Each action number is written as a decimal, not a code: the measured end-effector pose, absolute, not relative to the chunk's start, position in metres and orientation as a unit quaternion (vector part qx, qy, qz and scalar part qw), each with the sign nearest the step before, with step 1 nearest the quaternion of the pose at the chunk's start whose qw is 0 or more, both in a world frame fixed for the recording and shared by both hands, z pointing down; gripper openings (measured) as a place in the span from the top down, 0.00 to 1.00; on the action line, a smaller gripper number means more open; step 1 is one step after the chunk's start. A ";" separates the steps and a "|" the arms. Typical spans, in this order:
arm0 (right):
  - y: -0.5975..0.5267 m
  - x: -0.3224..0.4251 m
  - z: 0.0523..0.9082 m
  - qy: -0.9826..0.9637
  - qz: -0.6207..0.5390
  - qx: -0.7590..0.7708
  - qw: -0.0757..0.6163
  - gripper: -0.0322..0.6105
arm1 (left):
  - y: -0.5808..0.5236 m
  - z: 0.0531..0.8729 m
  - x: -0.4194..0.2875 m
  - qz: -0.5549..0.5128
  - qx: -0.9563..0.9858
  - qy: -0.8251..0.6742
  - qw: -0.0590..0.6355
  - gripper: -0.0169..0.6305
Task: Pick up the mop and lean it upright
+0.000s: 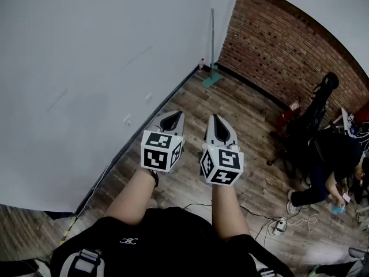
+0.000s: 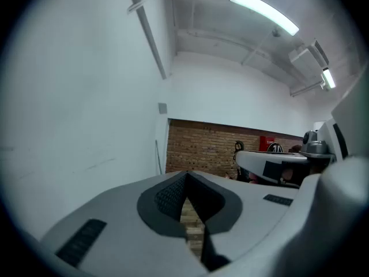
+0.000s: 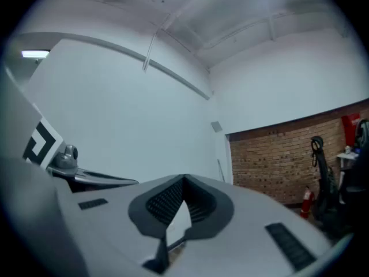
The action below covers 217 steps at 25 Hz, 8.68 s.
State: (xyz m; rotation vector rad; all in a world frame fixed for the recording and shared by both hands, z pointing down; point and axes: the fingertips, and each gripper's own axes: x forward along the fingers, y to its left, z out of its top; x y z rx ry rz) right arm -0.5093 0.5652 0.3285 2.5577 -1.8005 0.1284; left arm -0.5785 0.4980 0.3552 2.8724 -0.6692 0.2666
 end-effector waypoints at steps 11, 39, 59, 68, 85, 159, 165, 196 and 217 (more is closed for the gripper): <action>0.565 -0.507 0.335 -0.554 0.040 0.832 -0.001 0.93 | 0.495 0.364 -0.569 0.083 0.972 -0.196 0.099 0.98; 0.394 -0.456 0.373 -0.548 0.054 0.835 -0.006 0.93 | 0.338 0.411 -0.515 0.115 0.973 -0.174 0.099 0.98; 0.253 -0.129 0.359 -0.554 0.061 0.829 -0.042 0.93 | 0.178 0.397 -0.196 0.129 0.970 -0.183 0.096 0.98; 0.197 -0.043 0.381 -0.544 0.055 0.837 -0.034 0.93 | 0.117 0.417 -0.099 0.119 0.974 -0.162 0.101 0.98; -0.093 0.181 0.392 -0.538 0.071 0.840 0.018 0.93 | -0.168 0.420 0.130 0.102 0.975 -0.143 0.135 0.98; -0.335 0.455 0.535 -0.642 0.075 0.754 0.118 0.78 | -0.335 0.477 0.230 0.151 0.917 -0.330 0.168 0.98; -0.288 0.458 0.537 -0.628 0.077 0.766 0.116 0.78 | -0.321 0.472 0.260 0.140 0.933 -0.289 0.165 0.98; -0.465 0.437 0.552 -0.698 0.107 0.694 0.139 0.78 | -0.306 0.487 0.139 0.149 0.862 -0.451 0.178 0.98; -0.495 0.391 0.488 -0.717 0.091 0.687 0.071 0.93 | -0.322 0.484 0.102 0.142 0.856 -0.464 0.179 0.98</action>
